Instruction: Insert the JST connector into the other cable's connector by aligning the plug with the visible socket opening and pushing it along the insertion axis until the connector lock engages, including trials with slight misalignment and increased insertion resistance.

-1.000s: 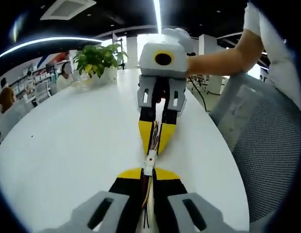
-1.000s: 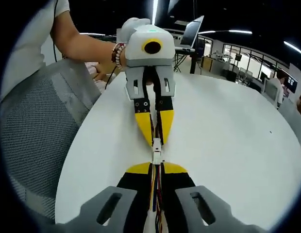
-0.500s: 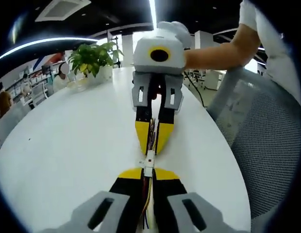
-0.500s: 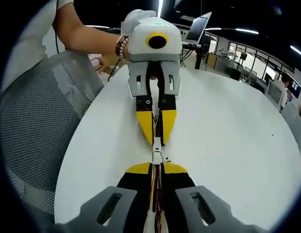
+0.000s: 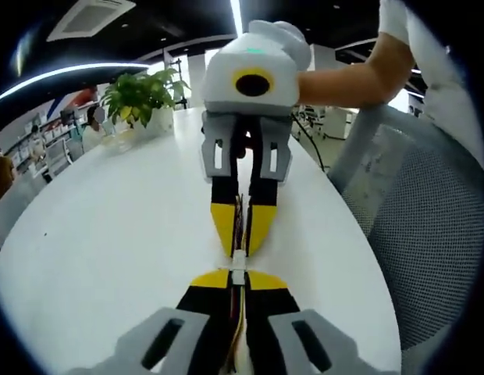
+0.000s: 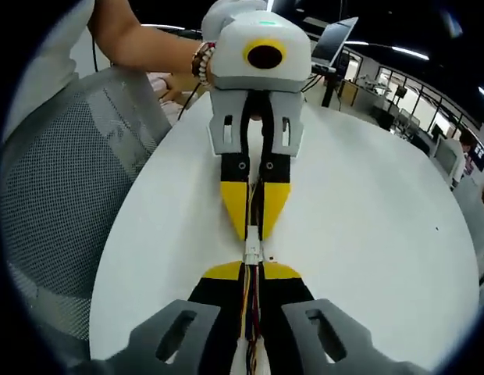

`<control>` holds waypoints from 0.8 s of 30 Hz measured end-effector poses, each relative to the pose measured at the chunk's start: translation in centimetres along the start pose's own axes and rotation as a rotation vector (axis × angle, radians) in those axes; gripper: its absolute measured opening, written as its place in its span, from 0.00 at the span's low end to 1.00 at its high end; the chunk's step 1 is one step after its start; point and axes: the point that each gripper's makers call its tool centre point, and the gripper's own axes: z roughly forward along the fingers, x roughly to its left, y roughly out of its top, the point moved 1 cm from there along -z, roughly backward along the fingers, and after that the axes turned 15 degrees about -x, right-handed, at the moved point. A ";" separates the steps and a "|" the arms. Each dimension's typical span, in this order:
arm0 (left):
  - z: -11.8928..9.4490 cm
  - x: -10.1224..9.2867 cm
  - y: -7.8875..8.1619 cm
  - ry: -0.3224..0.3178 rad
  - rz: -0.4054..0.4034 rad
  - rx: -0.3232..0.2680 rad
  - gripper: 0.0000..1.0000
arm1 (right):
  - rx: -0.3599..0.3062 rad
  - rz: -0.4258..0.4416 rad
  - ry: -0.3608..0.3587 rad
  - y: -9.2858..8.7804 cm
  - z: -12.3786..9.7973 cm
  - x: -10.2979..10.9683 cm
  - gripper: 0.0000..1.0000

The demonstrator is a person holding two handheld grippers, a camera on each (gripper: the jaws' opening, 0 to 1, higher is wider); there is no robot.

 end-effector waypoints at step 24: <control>-0.2 0.7 1.1 0.032 -0.035 -0.068 0.00 | -0.084 0.051 -0.047 0.8 -0.8 -0.9 0.03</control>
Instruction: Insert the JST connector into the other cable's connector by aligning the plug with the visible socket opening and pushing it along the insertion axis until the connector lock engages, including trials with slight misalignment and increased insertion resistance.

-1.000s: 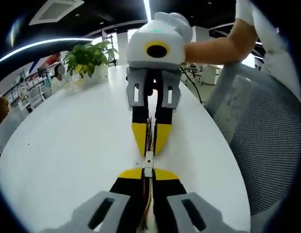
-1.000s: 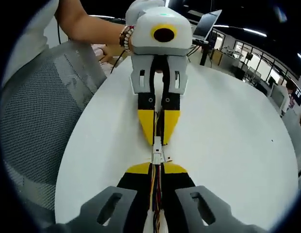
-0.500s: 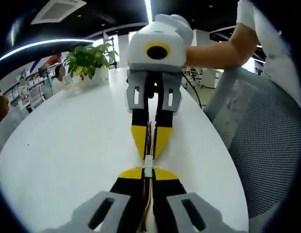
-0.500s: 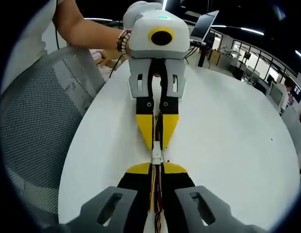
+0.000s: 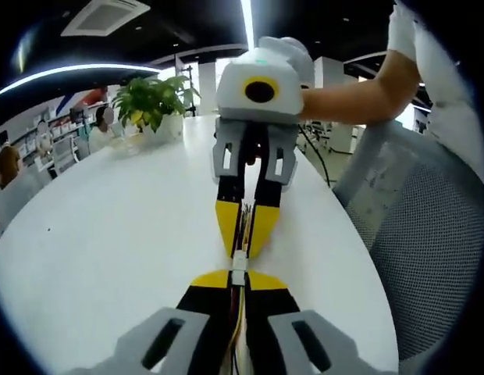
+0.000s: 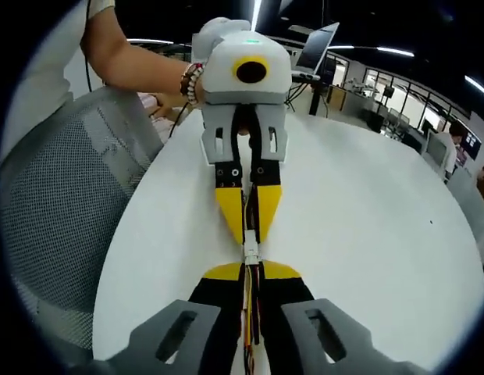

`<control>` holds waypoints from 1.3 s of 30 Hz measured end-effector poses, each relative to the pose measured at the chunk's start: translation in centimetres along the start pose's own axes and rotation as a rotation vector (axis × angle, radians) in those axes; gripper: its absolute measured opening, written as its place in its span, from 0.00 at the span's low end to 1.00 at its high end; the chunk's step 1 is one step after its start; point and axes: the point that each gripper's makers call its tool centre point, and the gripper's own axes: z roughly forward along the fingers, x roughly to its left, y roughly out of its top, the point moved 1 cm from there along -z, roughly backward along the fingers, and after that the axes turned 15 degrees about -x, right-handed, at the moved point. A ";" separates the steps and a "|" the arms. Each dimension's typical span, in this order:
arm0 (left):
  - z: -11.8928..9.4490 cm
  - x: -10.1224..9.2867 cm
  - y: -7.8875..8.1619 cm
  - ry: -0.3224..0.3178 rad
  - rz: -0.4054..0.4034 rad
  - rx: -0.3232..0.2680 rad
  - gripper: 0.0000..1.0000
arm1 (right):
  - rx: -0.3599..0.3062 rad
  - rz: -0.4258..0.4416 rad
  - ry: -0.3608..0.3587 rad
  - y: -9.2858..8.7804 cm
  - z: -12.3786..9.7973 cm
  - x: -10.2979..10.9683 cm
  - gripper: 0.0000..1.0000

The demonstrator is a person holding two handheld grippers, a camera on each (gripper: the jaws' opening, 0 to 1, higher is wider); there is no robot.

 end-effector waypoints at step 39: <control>2.0 9.7 -1.6 0.218 -0.123 -0.084 0.02 | -0.134 0.066 -0.143 -2.5 0.9 -9.5 0.04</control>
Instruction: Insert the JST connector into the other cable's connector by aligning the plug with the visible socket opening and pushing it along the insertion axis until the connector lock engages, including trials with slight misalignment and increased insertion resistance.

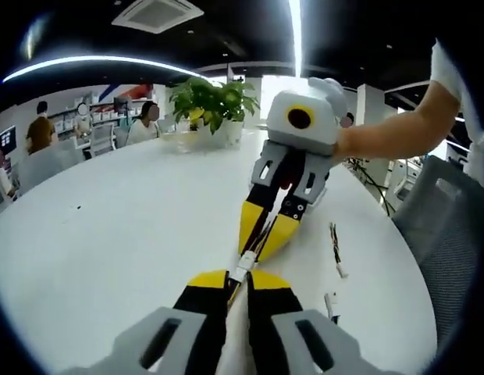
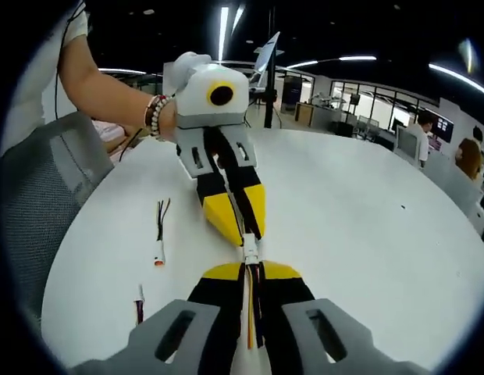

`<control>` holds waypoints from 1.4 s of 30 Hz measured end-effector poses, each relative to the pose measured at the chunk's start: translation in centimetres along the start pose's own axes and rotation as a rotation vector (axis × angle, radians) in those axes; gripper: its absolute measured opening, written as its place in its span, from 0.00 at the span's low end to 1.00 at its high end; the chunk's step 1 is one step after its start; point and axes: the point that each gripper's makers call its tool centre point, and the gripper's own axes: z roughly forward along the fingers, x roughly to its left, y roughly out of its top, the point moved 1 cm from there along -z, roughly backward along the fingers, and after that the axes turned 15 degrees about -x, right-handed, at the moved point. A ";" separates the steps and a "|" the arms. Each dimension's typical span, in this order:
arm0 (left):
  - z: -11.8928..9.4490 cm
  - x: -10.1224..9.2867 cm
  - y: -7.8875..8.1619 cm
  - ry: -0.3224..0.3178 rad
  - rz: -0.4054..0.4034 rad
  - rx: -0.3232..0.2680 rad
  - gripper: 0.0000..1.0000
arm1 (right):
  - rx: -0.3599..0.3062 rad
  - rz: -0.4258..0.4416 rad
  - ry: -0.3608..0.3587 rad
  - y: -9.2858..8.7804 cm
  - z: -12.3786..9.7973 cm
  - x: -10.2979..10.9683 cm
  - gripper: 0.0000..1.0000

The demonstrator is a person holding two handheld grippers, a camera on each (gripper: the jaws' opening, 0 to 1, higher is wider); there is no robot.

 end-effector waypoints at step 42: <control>-3.0 -3.7 2.8 0.024 0.000 -0.037 0.09 | -0.041 0.047 -0.091 3.4 -3.4 2.2 0.13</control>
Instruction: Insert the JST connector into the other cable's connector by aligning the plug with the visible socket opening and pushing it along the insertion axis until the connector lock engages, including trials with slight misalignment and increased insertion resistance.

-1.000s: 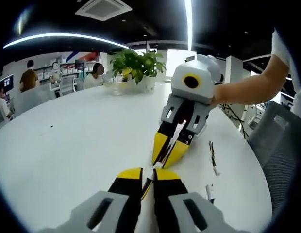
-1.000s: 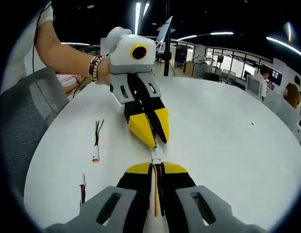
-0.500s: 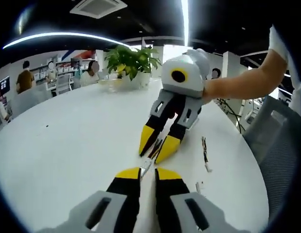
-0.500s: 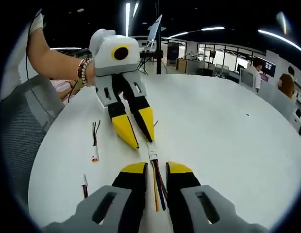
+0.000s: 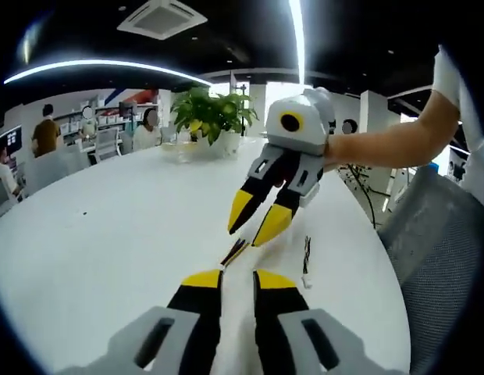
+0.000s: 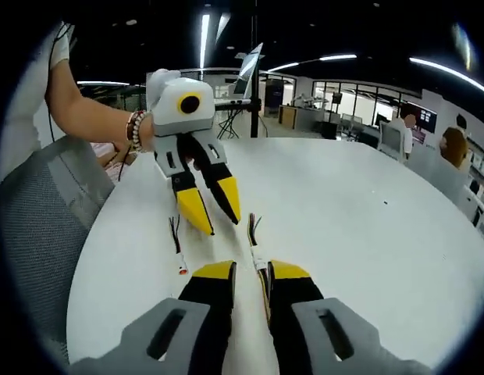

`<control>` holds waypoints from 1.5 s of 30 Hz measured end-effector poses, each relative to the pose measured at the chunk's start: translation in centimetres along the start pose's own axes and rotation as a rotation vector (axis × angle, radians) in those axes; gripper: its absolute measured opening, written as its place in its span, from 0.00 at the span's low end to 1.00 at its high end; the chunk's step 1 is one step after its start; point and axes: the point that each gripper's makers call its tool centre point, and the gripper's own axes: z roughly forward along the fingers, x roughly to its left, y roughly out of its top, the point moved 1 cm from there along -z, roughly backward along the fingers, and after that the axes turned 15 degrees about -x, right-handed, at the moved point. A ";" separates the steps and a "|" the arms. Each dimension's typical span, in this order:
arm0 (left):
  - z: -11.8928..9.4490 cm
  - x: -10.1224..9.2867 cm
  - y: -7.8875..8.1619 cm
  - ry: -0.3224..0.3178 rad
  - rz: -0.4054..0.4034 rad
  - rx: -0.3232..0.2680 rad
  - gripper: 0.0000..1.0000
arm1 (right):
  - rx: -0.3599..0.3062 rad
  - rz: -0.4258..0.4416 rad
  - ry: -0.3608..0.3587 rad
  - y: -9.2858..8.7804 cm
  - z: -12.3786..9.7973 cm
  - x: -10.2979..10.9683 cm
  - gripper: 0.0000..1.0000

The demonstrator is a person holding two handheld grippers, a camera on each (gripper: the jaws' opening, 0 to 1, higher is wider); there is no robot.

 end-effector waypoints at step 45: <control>-0.7 -5.0 -4.0 -0.027 -0.034 0.068 0.15 | 0.103 0.049 0.068 -4.9 -1.8 7.2 0.14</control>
